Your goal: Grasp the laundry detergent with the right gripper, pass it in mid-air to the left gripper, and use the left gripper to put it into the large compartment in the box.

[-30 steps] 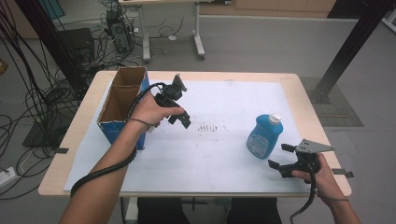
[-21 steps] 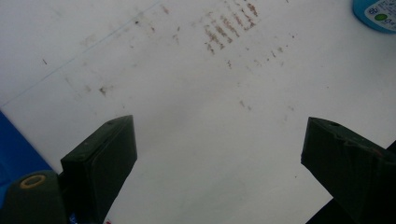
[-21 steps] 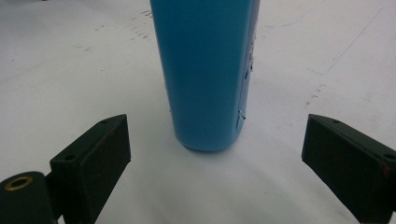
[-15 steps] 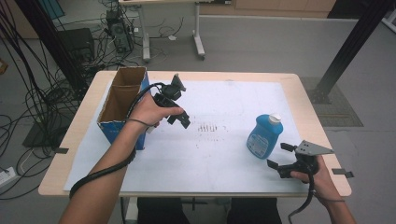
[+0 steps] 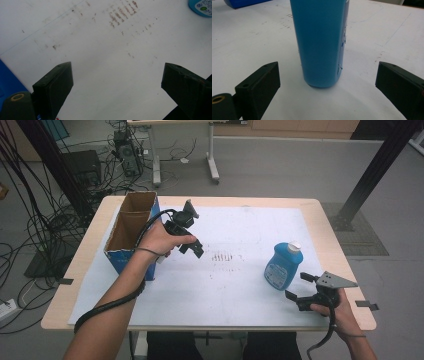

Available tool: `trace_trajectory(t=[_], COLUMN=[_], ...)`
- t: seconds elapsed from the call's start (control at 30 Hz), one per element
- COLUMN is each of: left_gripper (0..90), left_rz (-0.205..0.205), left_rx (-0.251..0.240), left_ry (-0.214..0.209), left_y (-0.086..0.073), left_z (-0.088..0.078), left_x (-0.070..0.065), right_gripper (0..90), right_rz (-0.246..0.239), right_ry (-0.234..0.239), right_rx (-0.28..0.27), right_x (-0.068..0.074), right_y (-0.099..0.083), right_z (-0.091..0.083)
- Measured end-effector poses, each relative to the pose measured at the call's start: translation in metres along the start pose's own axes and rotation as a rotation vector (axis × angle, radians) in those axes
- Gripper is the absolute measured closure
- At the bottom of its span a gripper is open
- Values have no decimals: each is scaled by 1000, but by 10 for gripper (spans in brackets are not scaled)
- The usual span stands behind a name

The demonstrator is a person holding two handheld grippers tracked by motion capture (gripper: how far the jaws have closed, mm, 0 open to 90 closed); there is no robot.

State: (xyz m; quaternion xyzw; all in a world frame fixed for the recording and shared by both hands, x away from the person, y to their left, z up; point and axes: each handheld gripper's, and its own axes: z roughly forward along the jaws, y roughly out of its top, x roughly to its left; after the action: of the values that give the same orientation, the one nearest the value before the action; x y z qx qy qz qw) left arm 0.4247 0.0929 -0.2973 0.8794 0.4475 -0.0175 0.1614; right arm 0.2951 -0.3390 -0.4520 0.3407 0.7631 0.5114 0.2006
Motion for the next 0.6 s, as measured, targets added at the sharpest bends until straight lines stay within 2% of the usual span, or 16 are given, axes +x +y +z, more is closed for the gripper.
trace_trajectory(t=[0.6], left_gripper=[108], left_rz=[2], left_rx=[9], left_ry=[-3], left_y=[-2], left_z=[3], left_x=[-2], right_gripper=[39], right_rz=[21], right_ry=[6], right_rx=[-35], right_x=[-1], right_y=[-5], right_z=[5])
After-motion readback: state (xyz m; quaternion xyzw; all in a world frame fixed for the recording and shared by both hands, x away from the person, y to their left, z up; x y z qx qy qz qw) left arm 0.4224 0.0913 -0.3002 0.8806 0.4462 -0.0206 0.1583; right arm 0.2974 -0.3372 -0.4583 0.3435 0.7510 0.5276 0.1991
